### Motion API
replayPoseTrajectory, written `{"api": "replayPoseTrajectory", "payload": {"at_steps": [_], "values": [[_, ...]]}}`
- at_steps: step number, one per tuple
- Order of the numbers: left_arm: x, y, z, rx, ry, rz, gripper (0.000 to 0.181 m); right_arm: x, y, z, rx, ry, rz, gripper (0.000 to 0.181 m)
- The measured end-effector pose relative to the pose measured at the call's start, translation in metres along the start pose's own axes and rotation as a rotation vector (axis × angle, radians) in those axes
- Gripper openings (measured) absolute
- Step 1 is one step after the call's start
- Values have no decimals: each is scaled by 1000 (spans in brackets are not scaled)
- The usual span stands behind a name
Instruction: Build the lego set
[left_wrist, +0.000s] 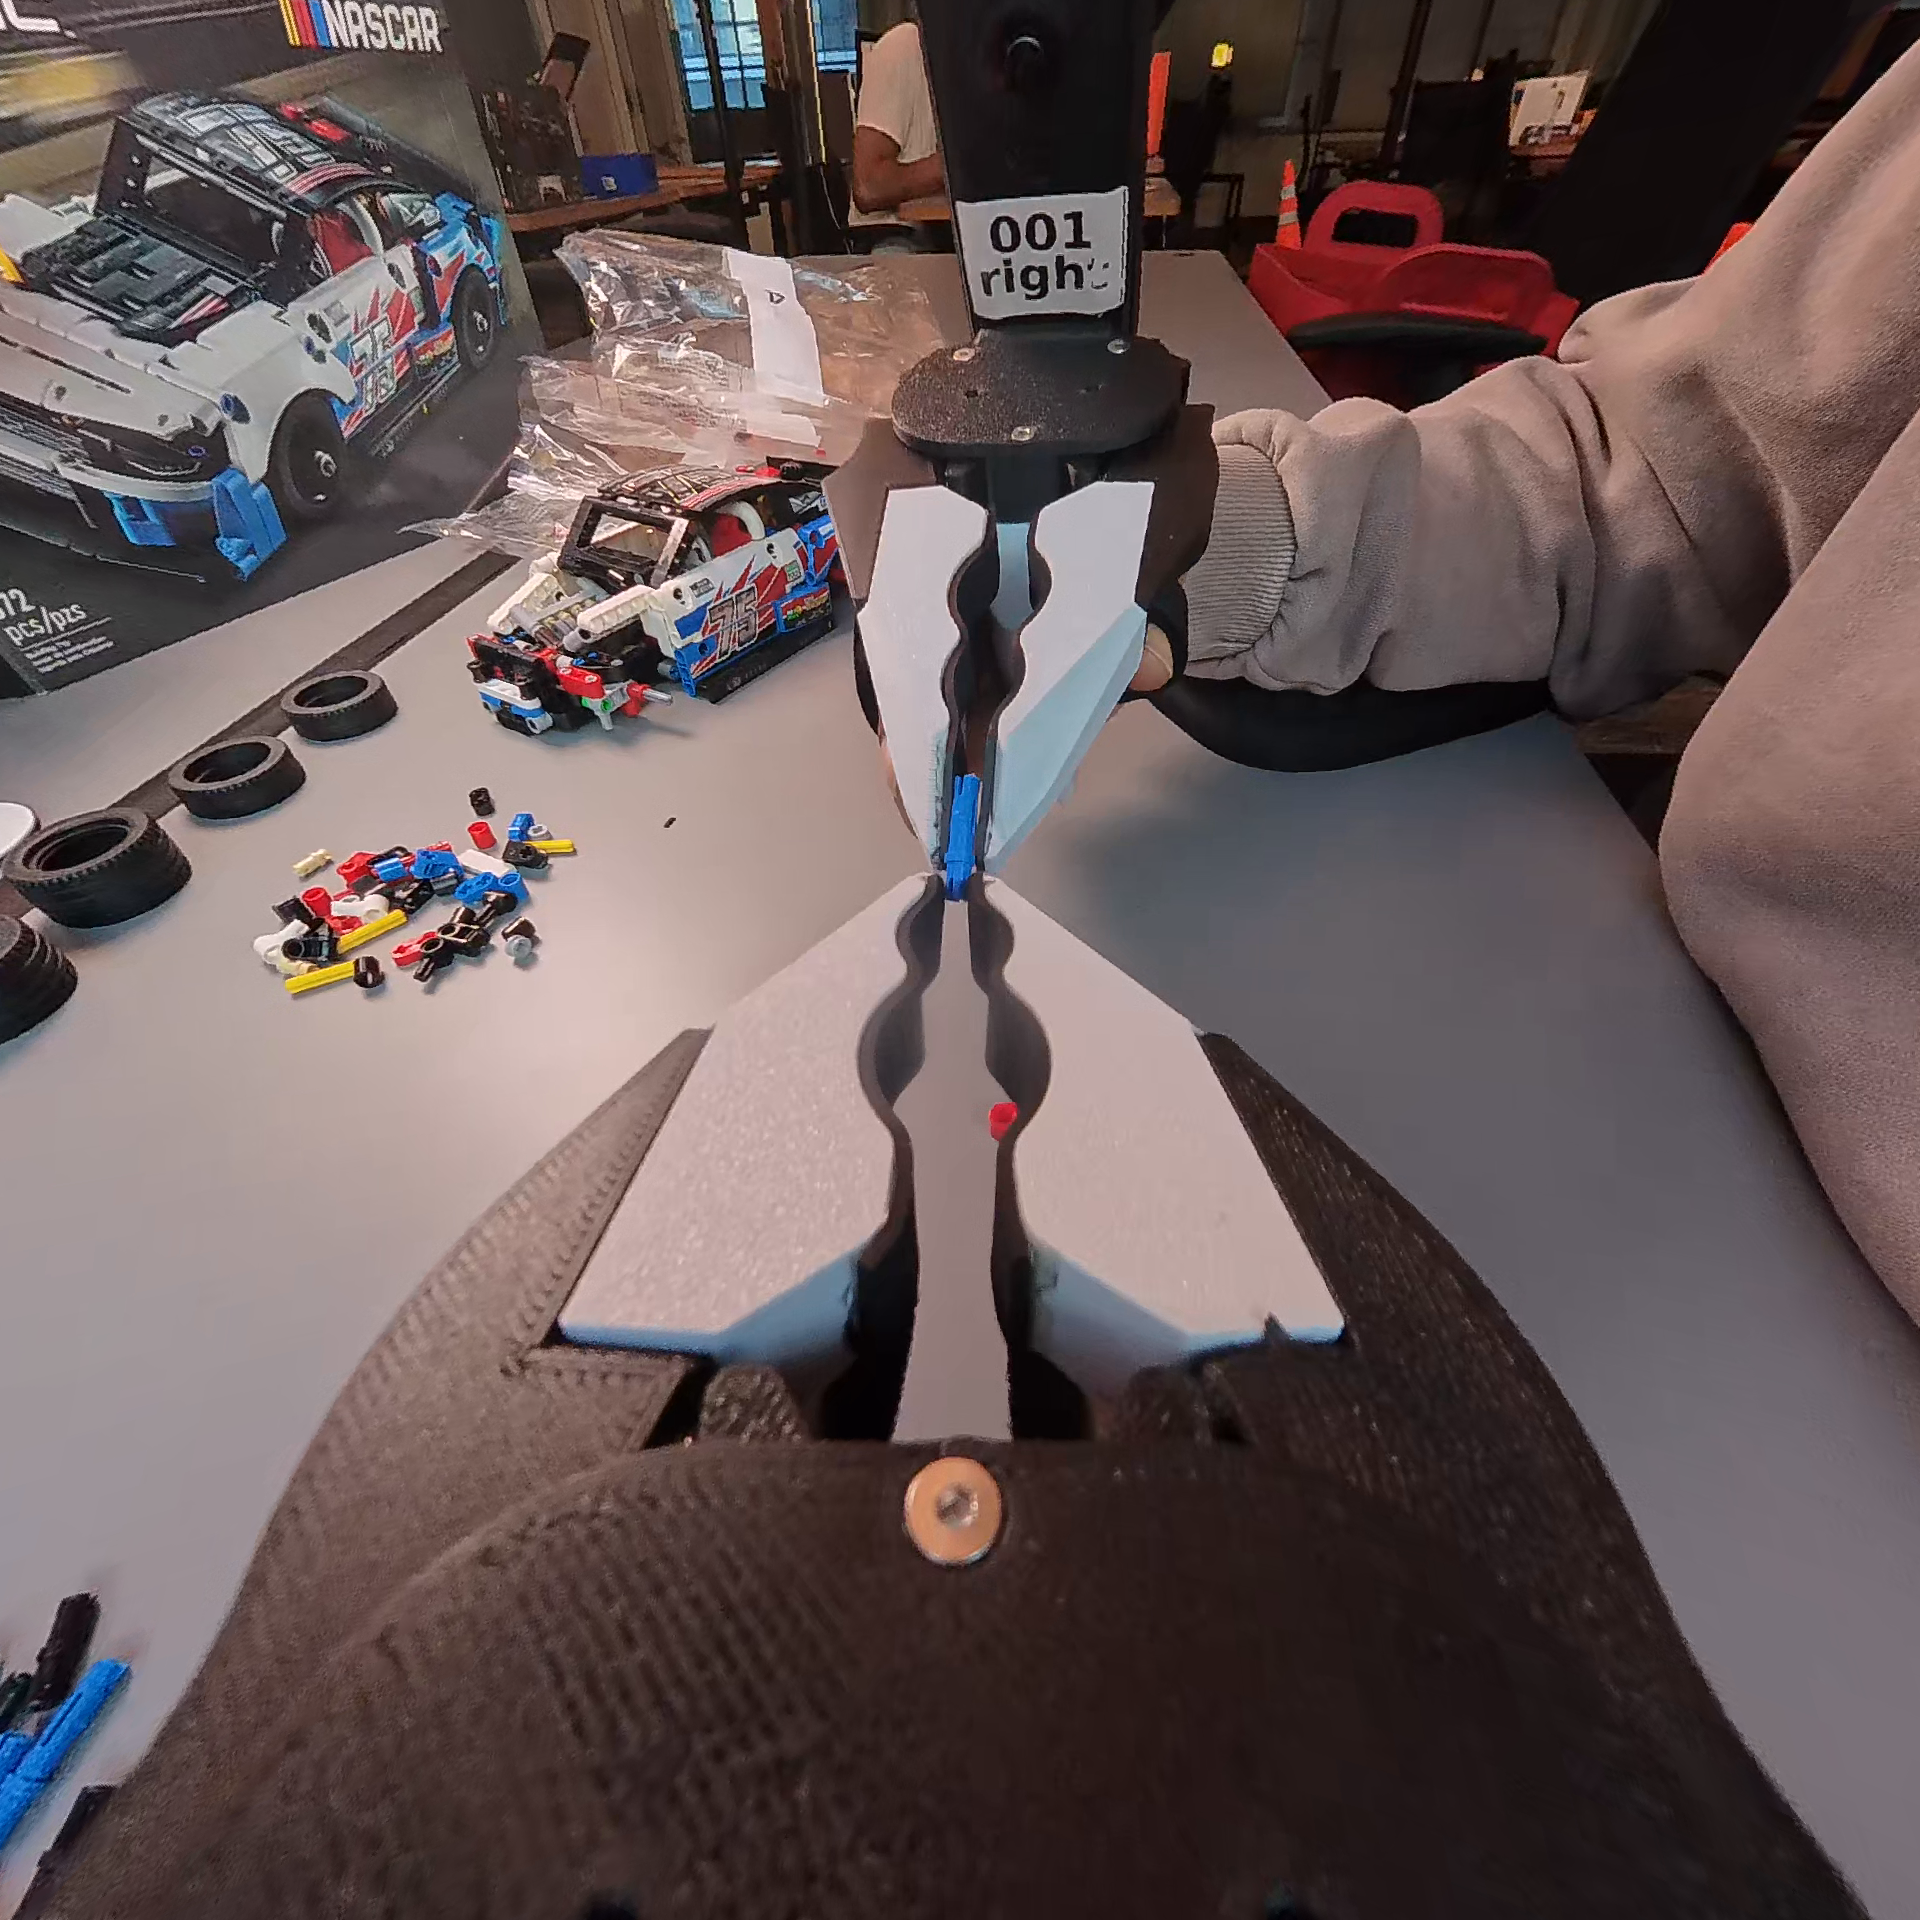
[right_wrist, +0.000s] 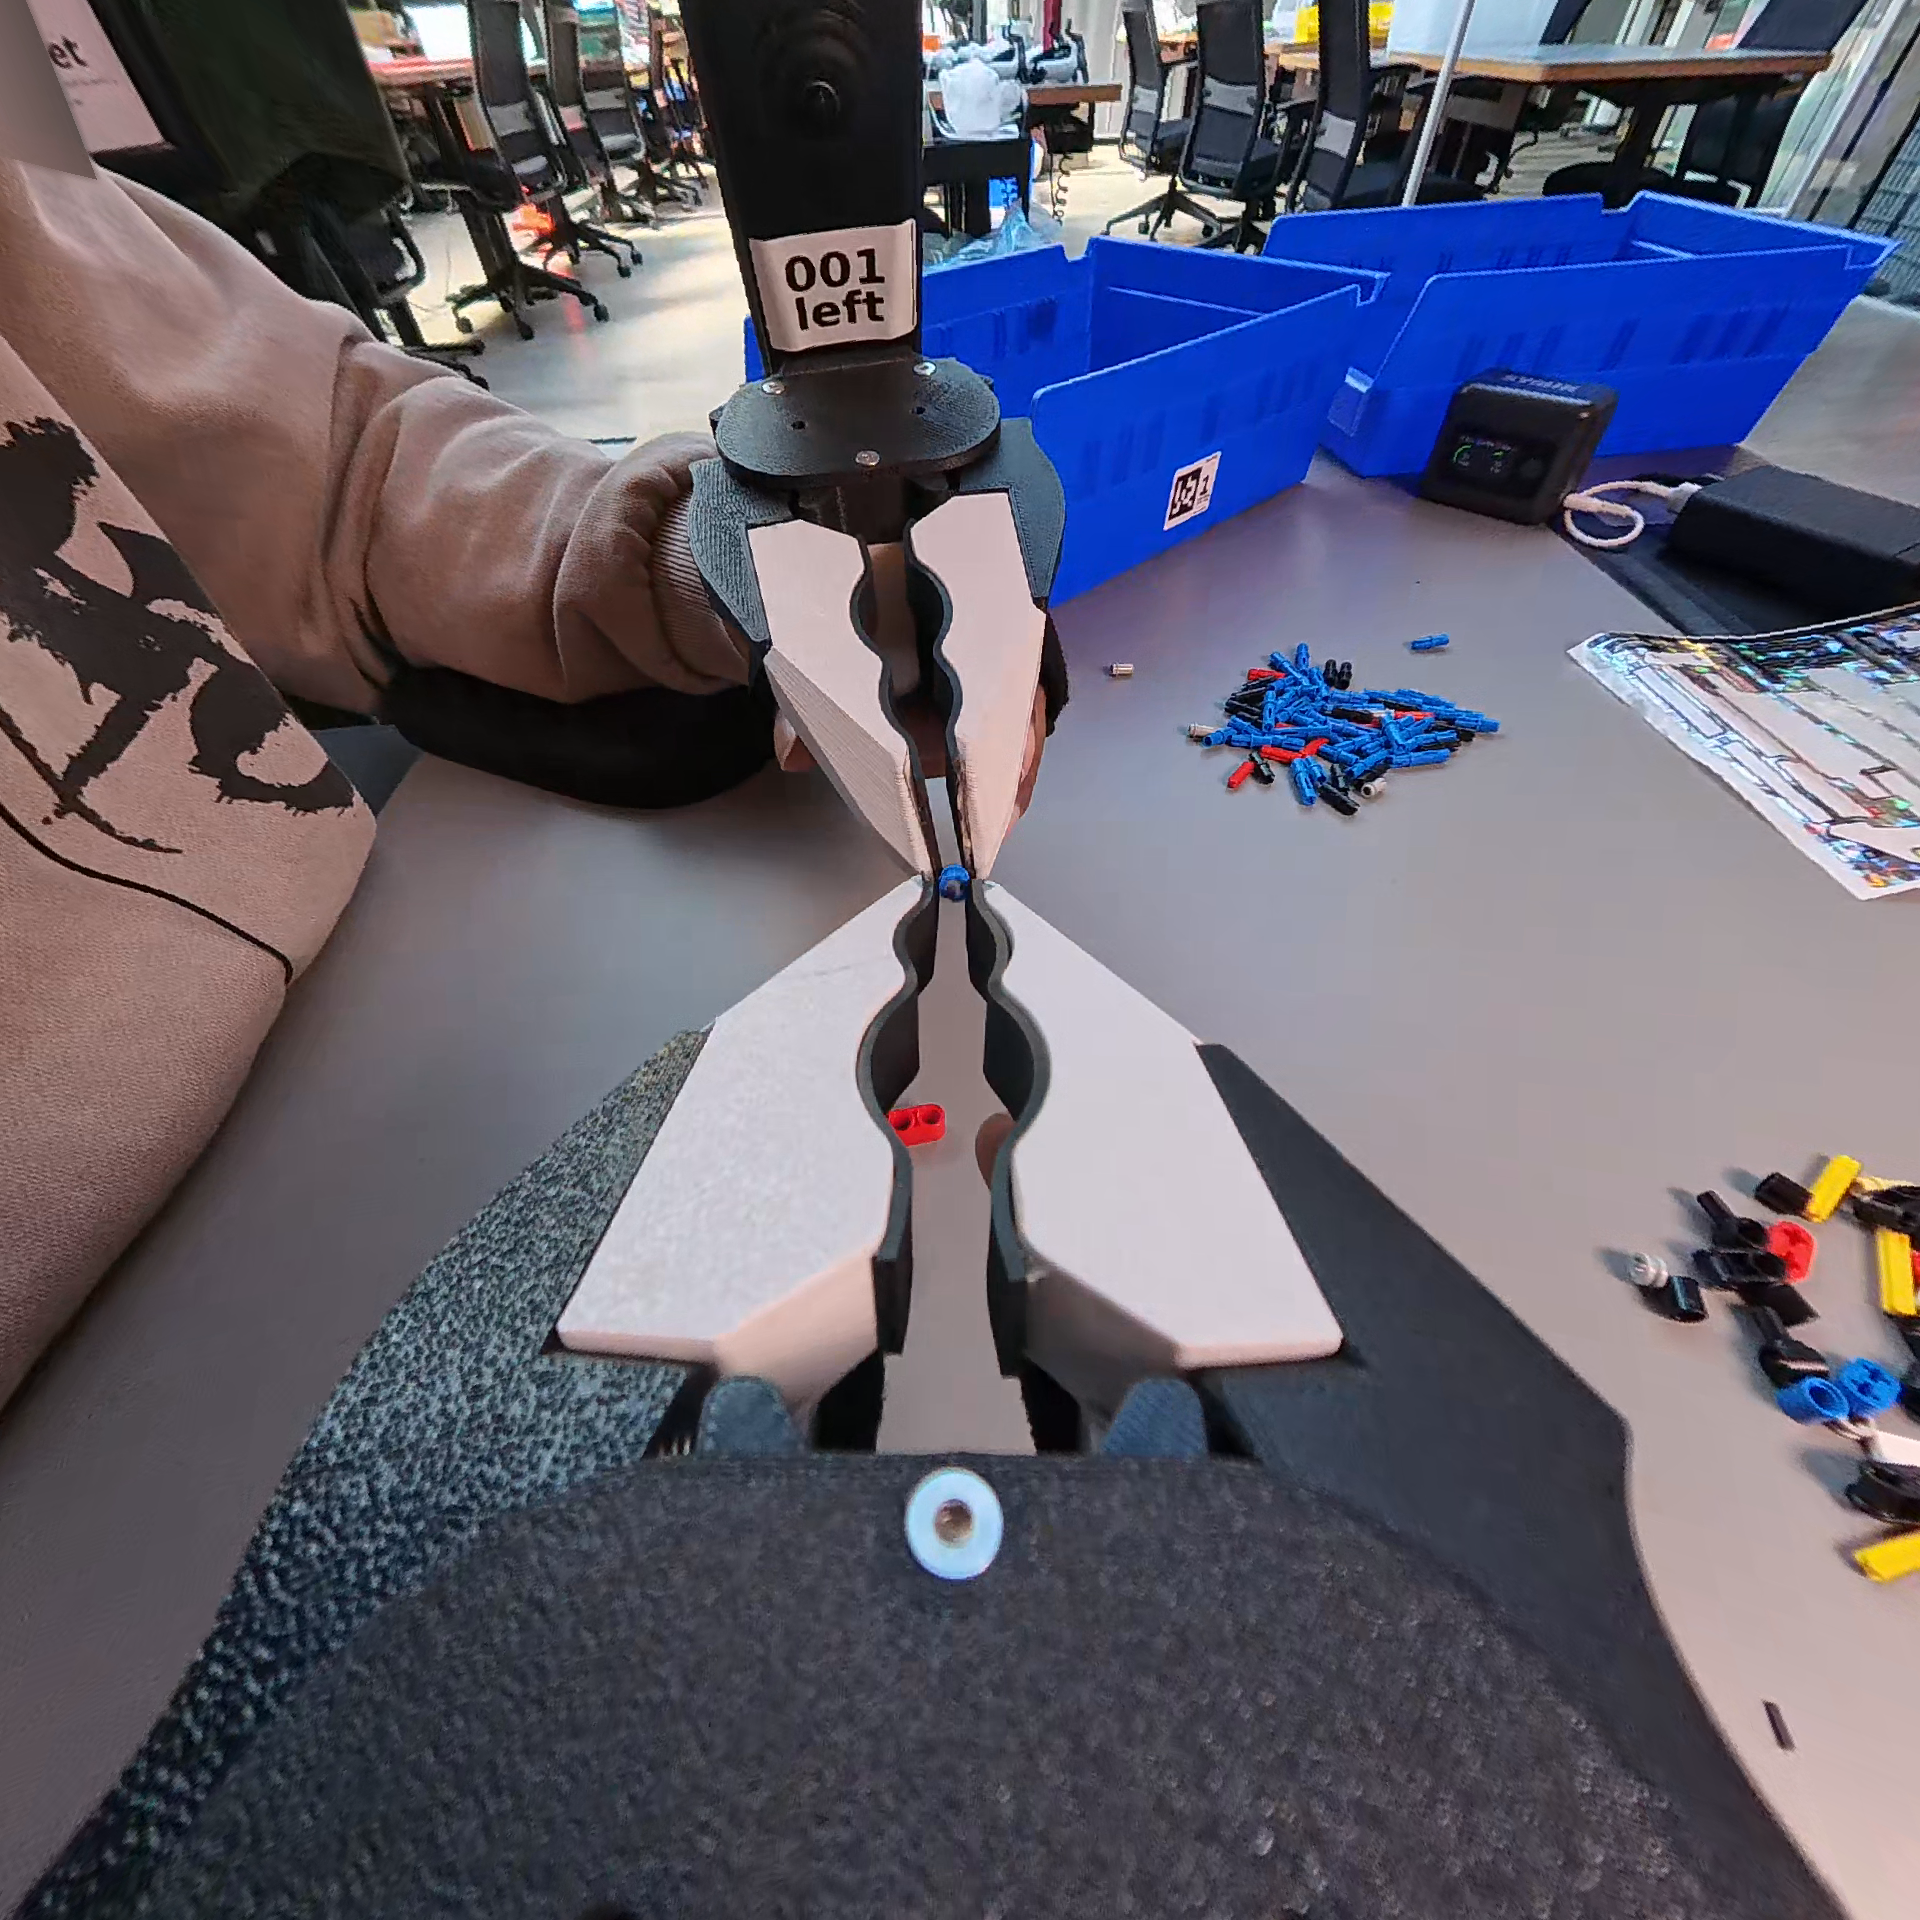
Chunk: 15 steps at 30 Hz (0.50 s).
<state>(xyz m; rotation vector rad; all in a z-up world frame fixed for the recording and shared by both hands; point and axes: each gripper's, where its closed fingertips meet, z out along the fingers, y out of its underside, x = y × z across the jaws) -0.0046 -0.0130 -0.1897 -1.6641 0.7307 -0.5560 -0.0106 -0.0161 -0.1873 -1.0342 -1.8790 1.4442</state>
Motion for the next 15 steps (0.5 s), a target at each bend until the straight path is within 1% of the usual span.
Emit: {"api": "replayPoseTrajectory", "payload": {"at_steps": [5, 9, 10, 12, 13, 15], "values": [[1, 2, 1, -13, -1, 9, 3, -1, 1, 1, 1, -2, 10, 3], [0, 7, 2, -39, 3, -30, 4, 0, 6, 1, -37, -2, 2, 2], [-1, 10, 3, -55, 0, -41, 9, 1, 8, 1, -52, -1, -2, 2], [2, 19, 3, -107, 28, -66, 27, 5, 13, -4, -81, 10, 1, 1], [6, 25, 4, -148, 57, -96, 37, 9, 15, -8, -101, 22, 1, 1], [14, 42, 5, -251, 112, -149, 51, 13, 21, -18, -154, 39, -16, 1]]}}
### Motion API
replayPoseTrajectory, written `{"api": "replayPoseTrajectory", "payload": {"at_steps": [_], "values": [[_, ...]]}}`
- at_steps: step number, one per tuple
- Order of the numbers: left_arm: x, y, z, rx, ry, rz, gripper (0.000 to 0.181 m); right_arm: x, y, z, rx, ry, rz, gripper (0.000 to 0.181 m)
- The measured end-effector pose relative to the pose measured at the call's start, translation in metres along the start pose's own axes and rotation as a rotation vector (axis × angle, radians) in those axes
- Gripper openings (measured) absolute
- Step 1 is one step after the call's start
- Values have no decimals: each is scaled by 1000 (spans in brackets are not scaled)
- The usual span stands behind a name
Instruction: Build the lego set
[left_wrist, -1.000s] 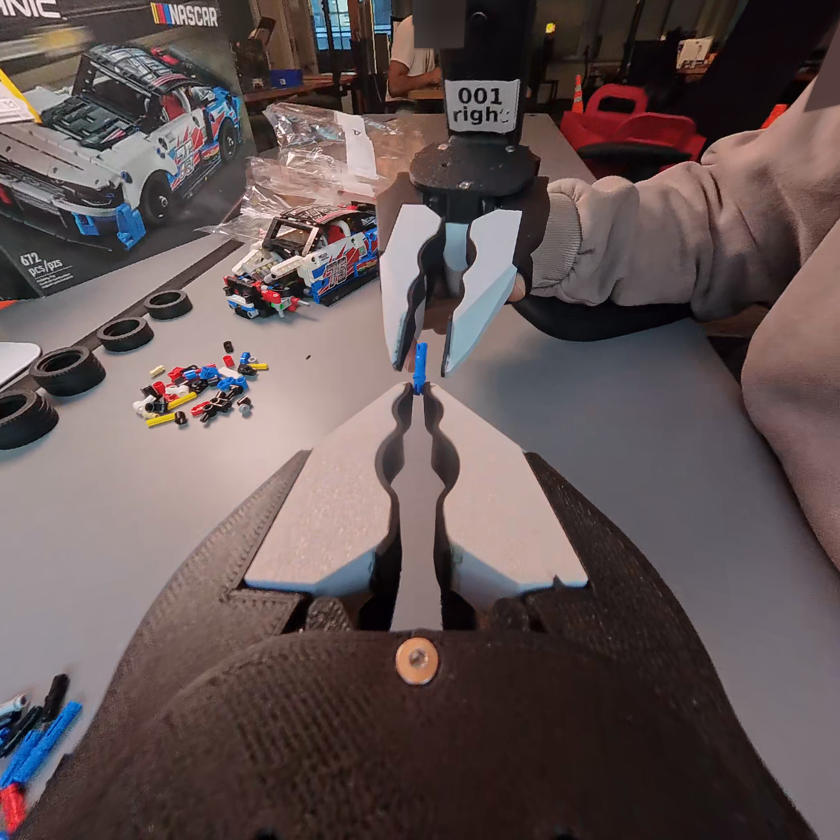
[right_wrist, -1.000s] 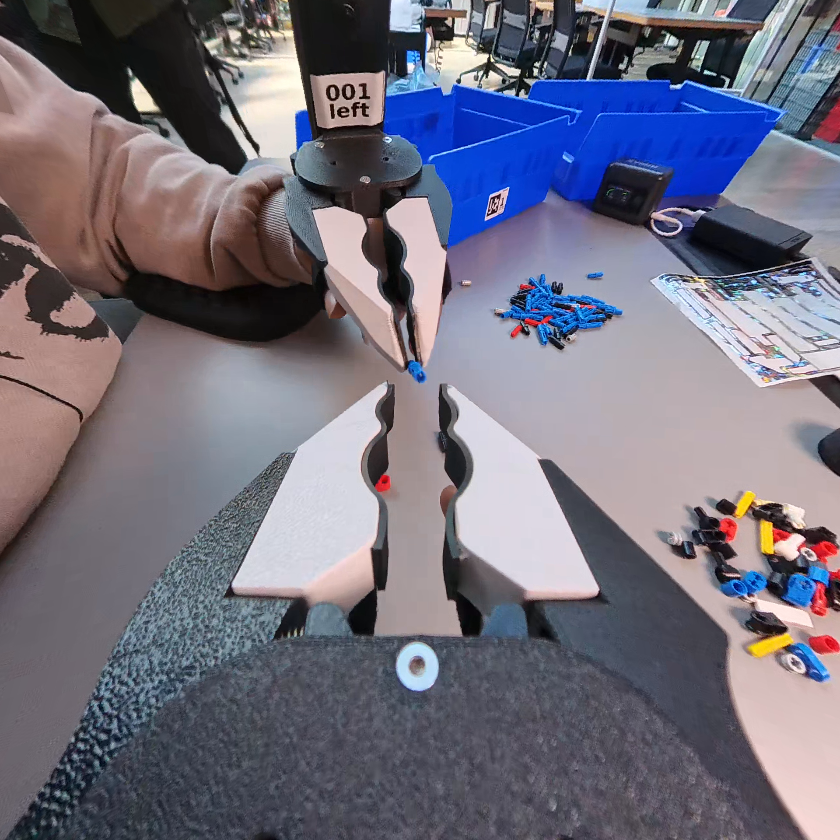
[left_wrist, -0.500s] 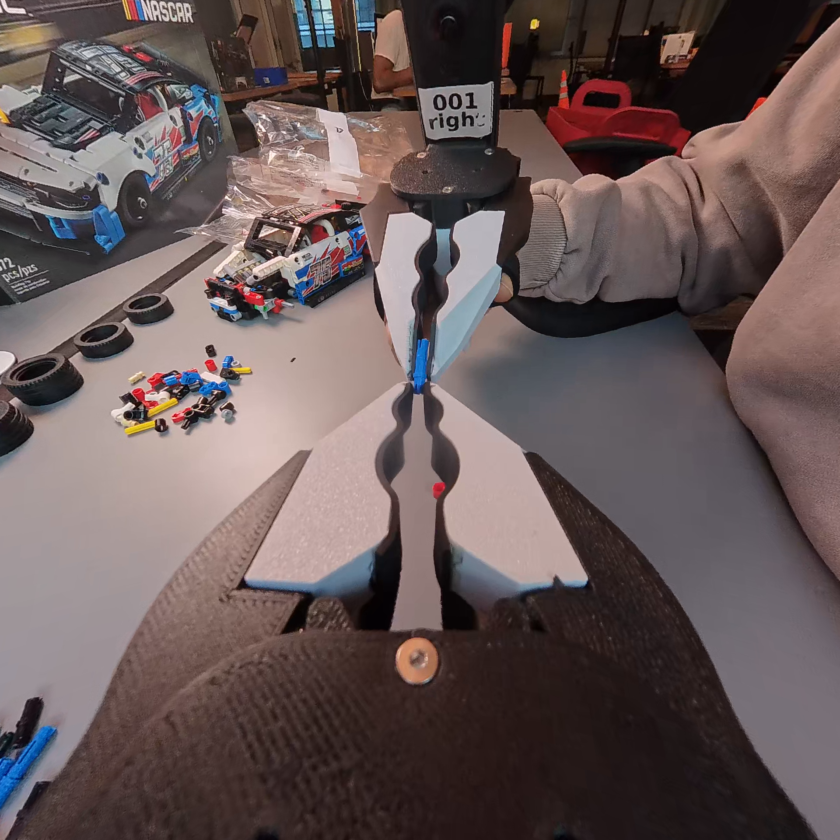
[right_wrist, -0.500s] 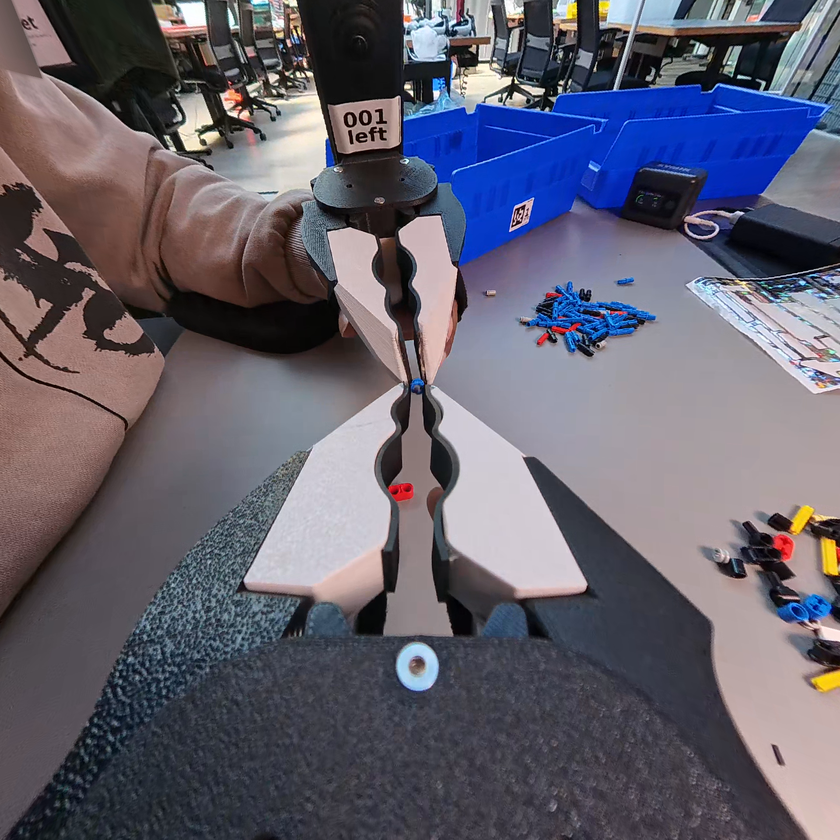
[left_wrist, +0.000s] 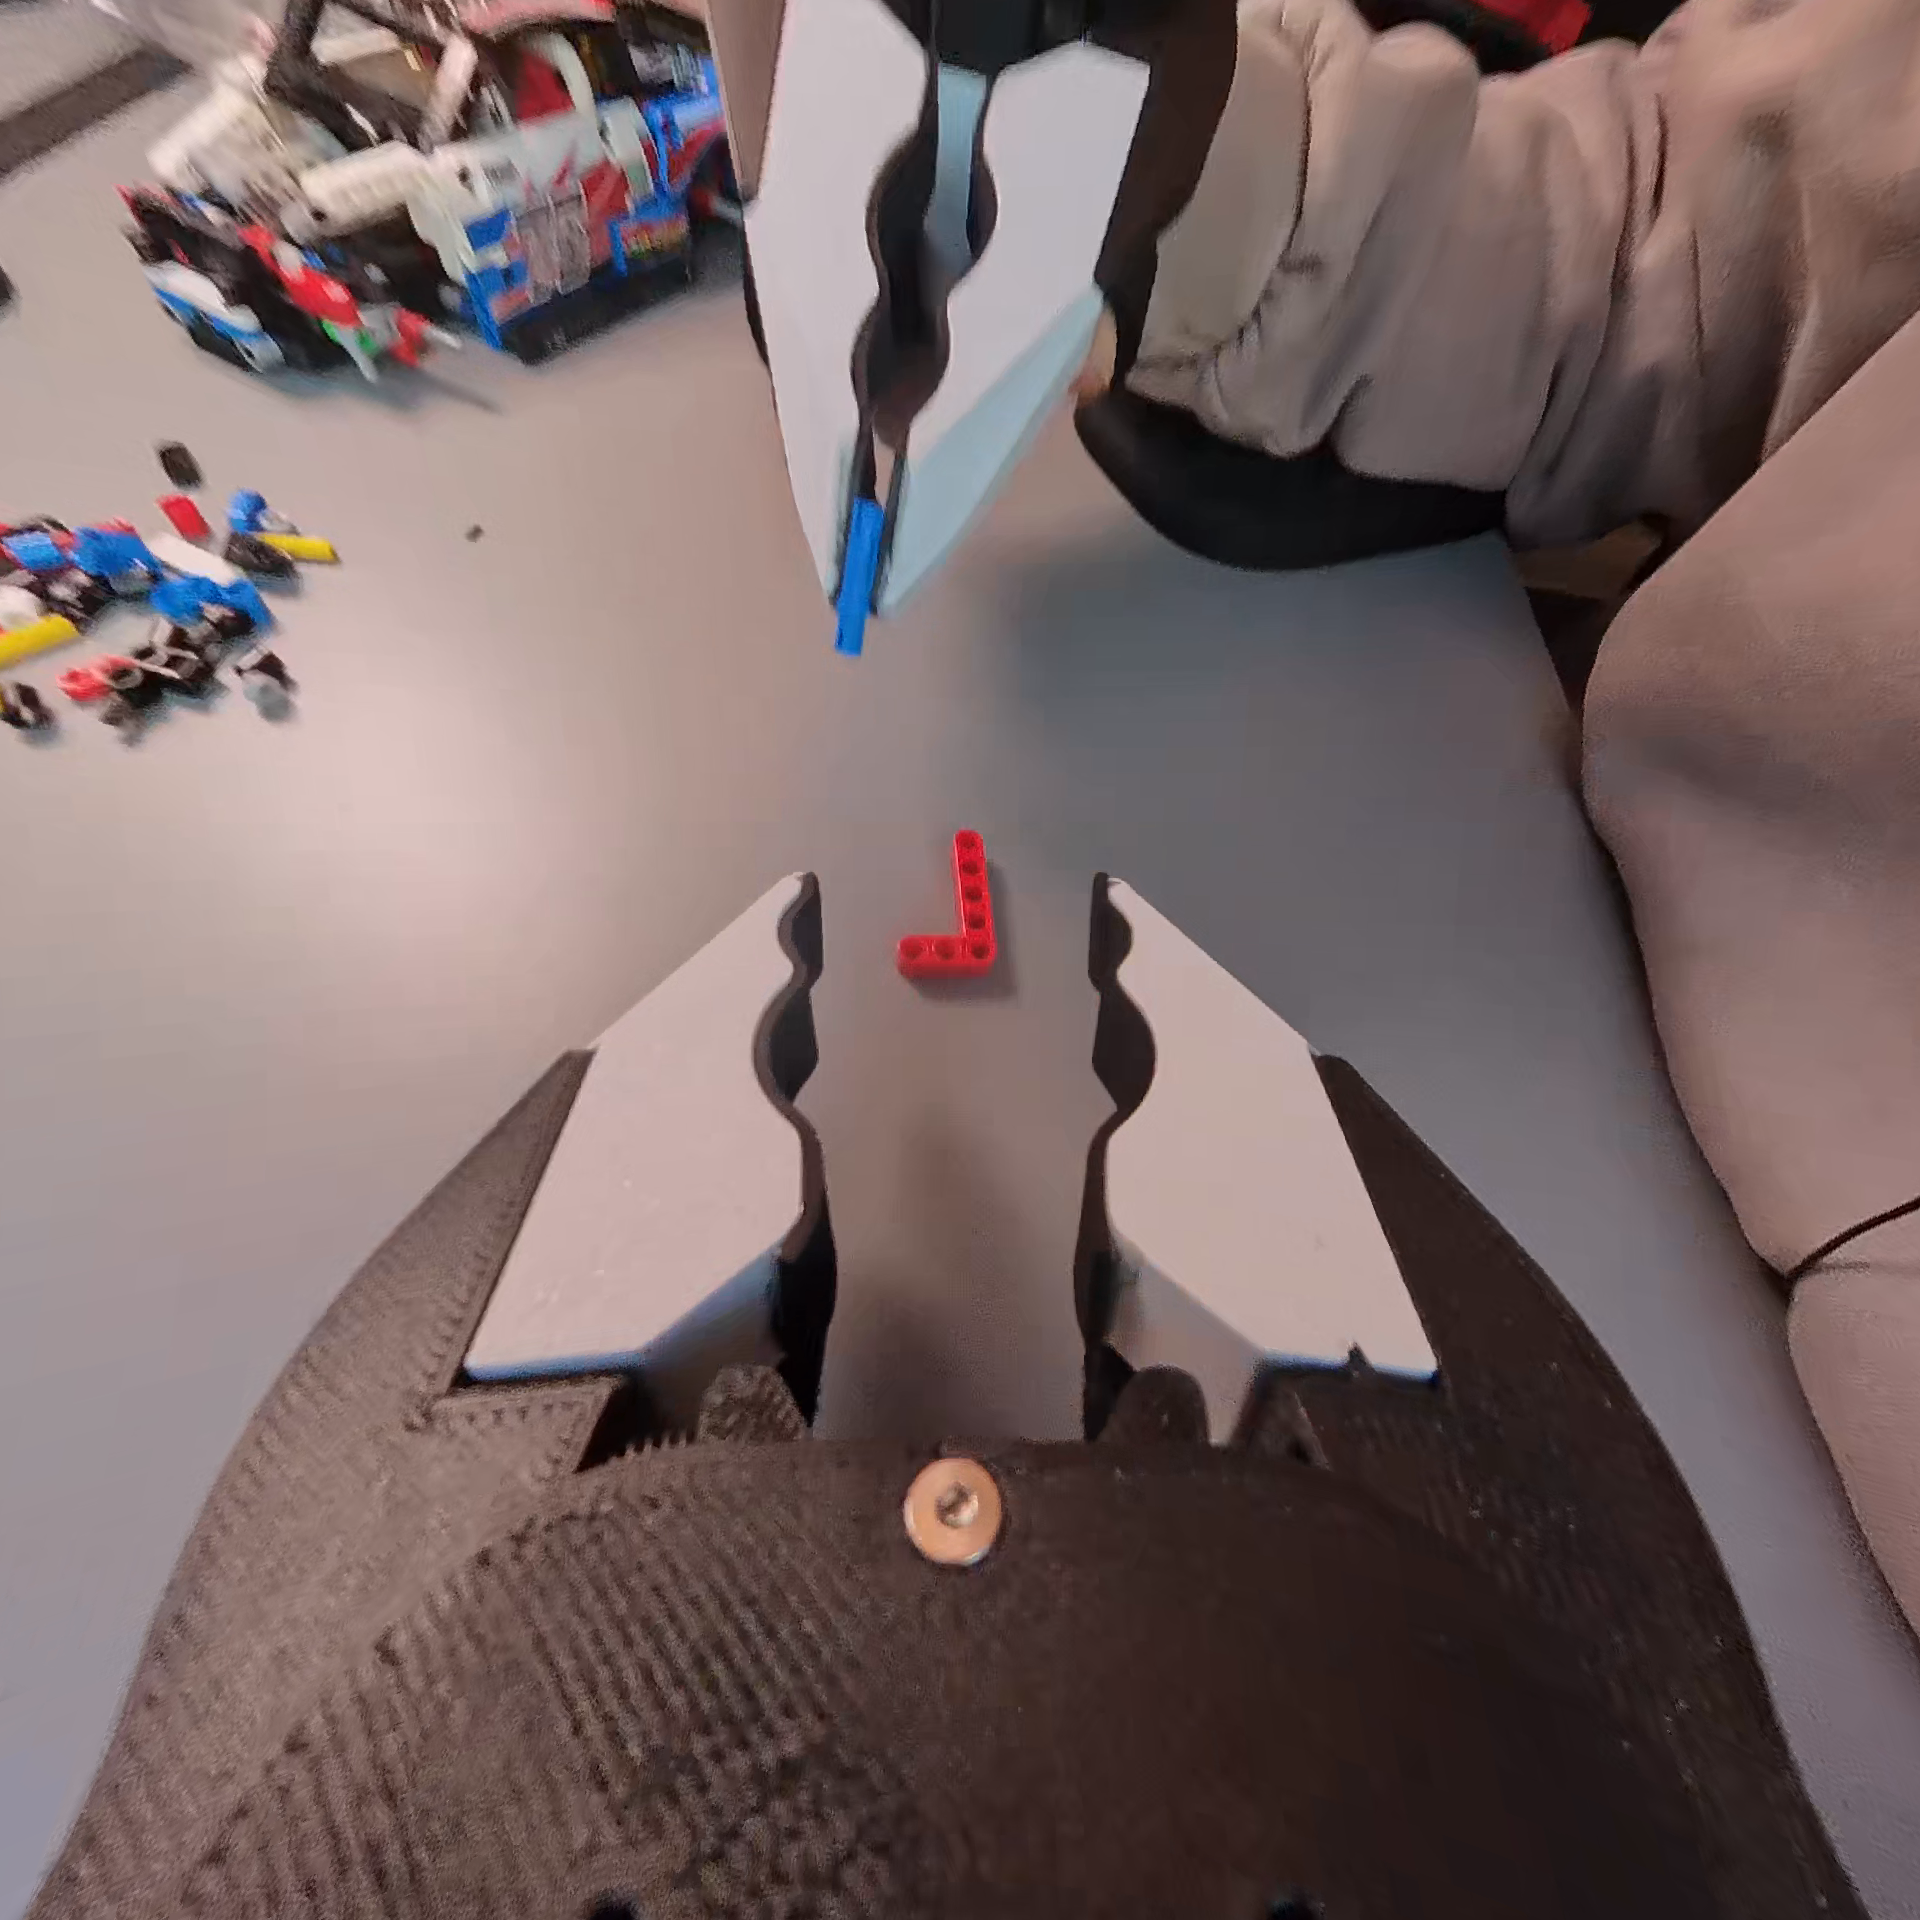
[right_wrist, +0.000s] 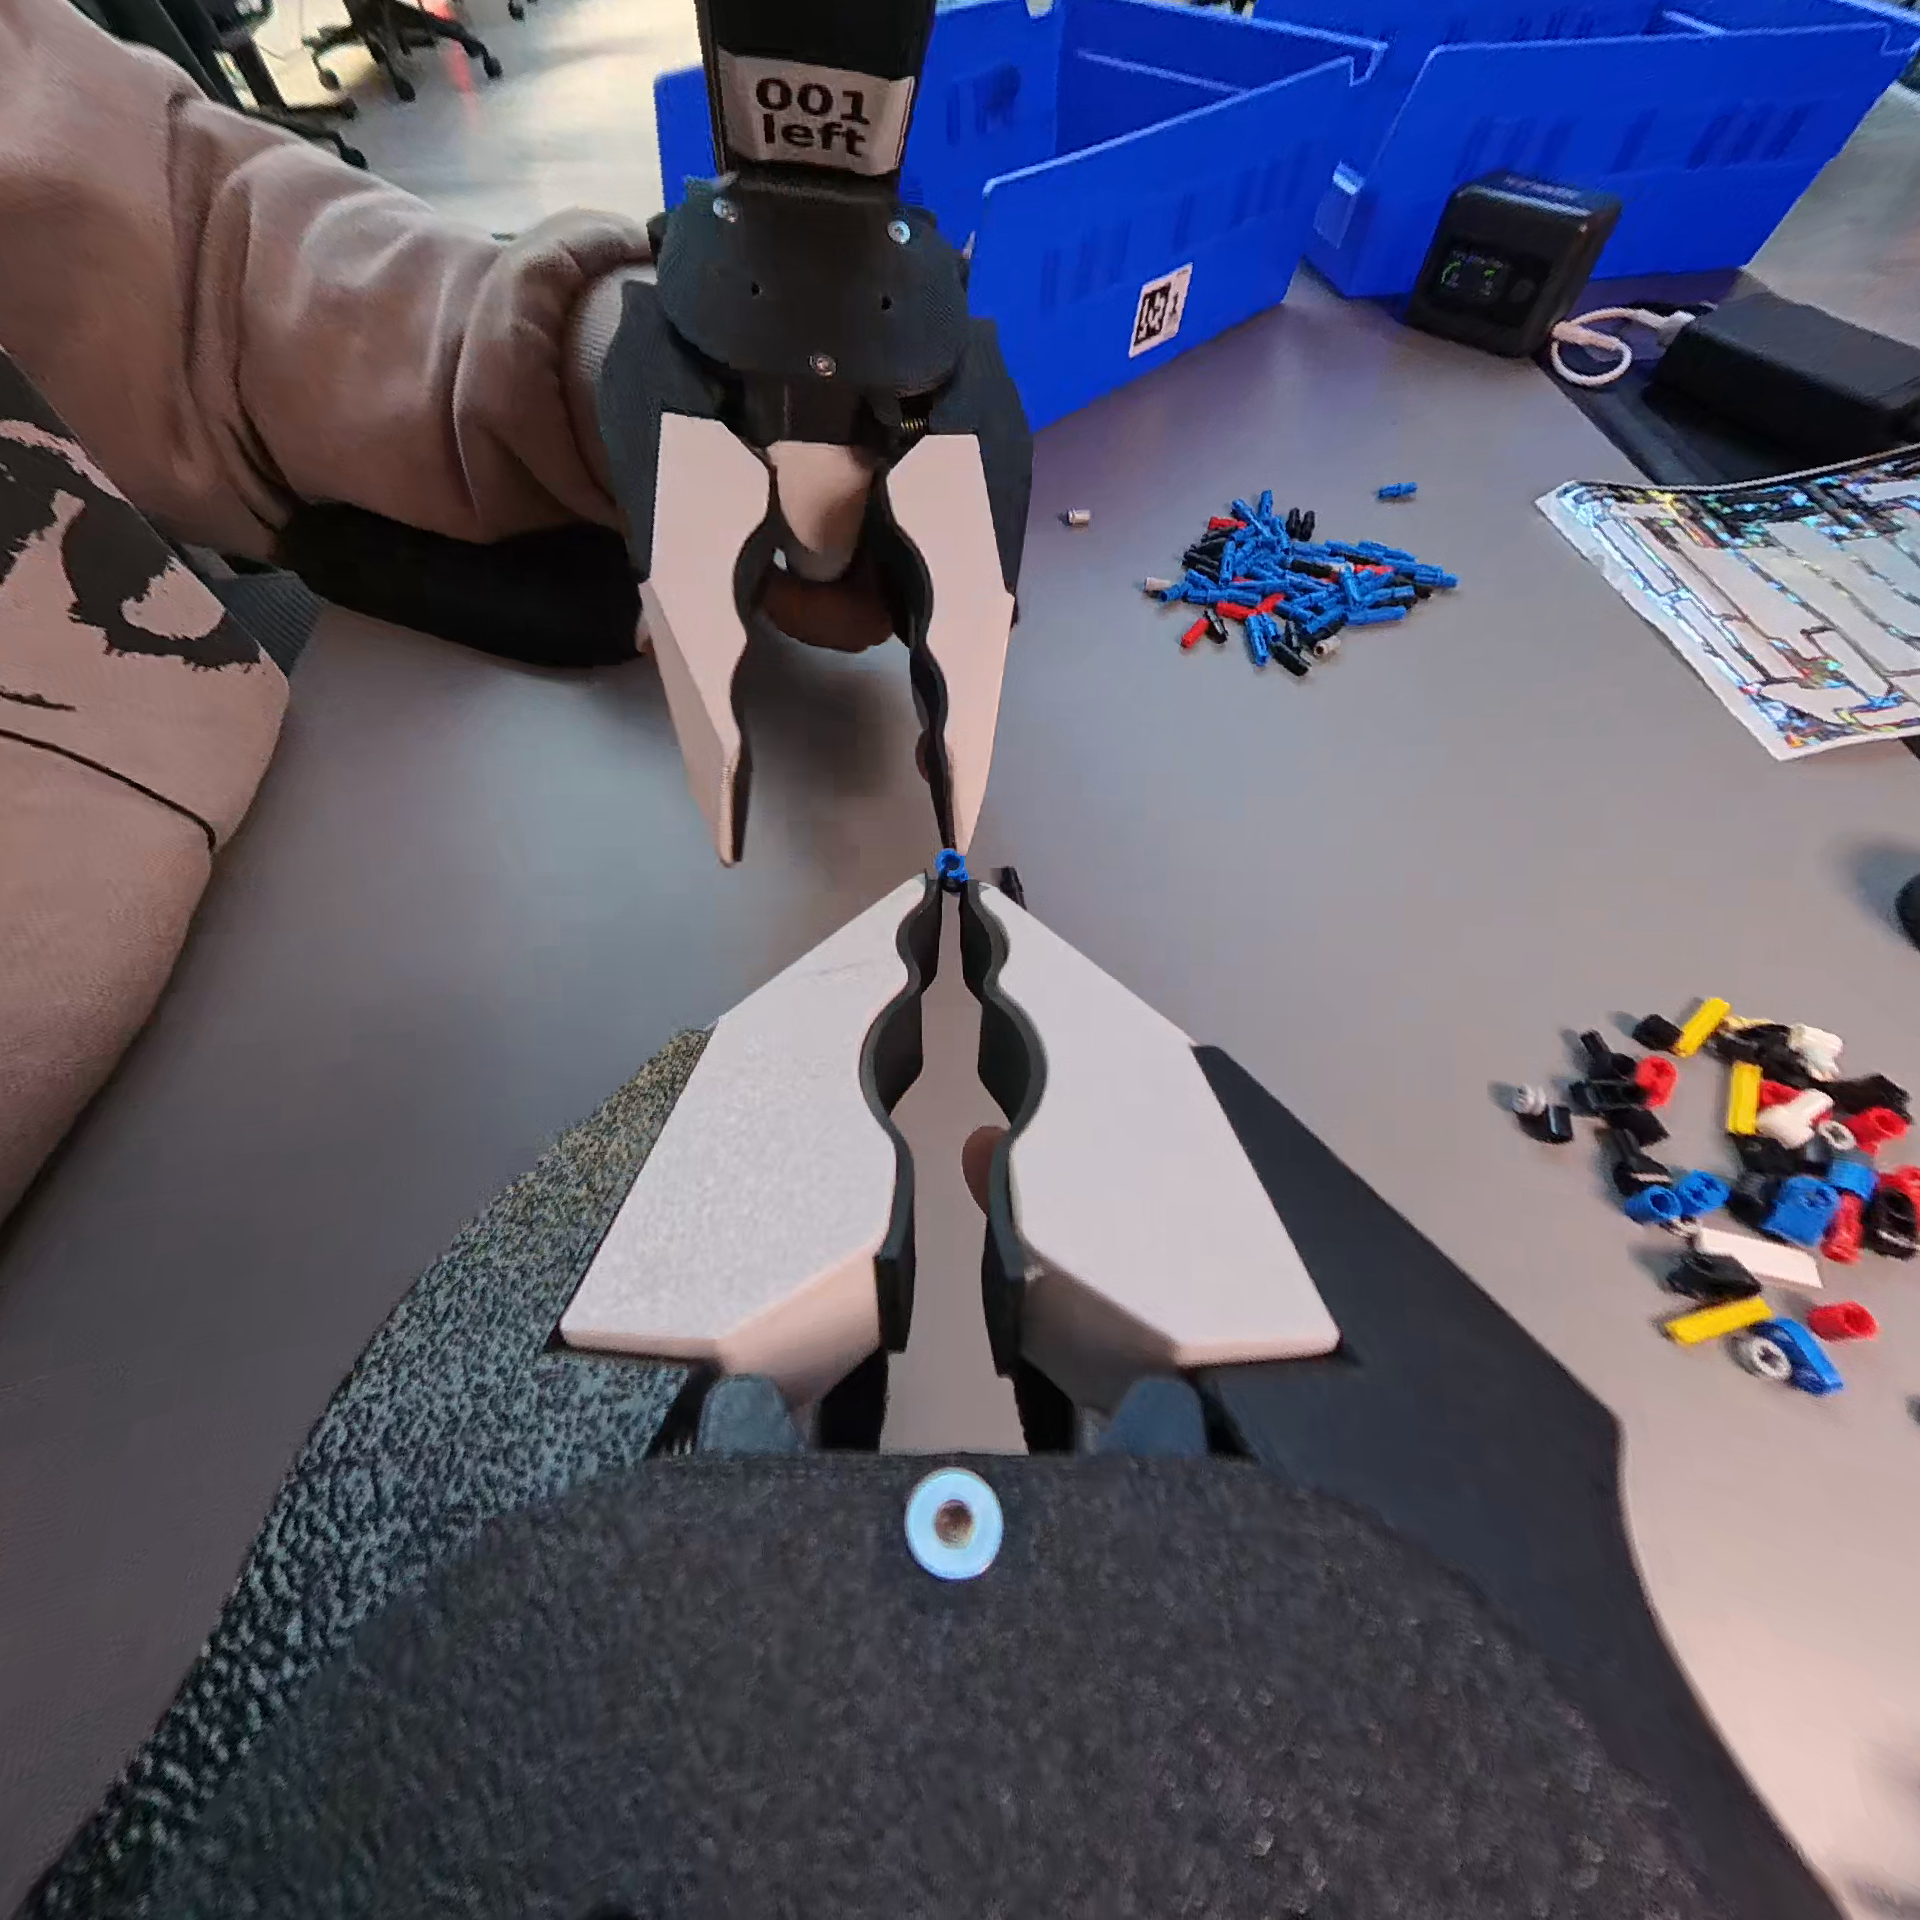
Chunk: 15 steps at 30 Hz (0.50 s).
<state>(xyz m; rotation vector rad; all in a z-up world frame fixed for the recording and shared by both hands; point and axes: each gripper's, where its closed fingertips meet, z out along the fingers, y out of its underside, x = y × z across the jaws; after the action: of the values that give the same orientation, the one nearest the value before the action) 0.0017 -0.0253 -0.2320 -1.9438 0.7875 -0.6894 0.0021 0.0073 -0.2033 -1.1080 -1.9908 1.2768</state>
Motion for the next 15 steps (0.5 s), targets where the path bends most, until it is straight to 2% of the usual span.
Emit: {"api": "replayPoseTrajectory", "payload": {"at_steps": [5, 15], "values": [[6, 31, 15, -187, -16, 83, 57, -2, 11, -19, -57, 4, -13, 1], [3, 42, 23, -267, -86, 154, 47, -15, 21, -1, -85, -70, 22, 2]]}}
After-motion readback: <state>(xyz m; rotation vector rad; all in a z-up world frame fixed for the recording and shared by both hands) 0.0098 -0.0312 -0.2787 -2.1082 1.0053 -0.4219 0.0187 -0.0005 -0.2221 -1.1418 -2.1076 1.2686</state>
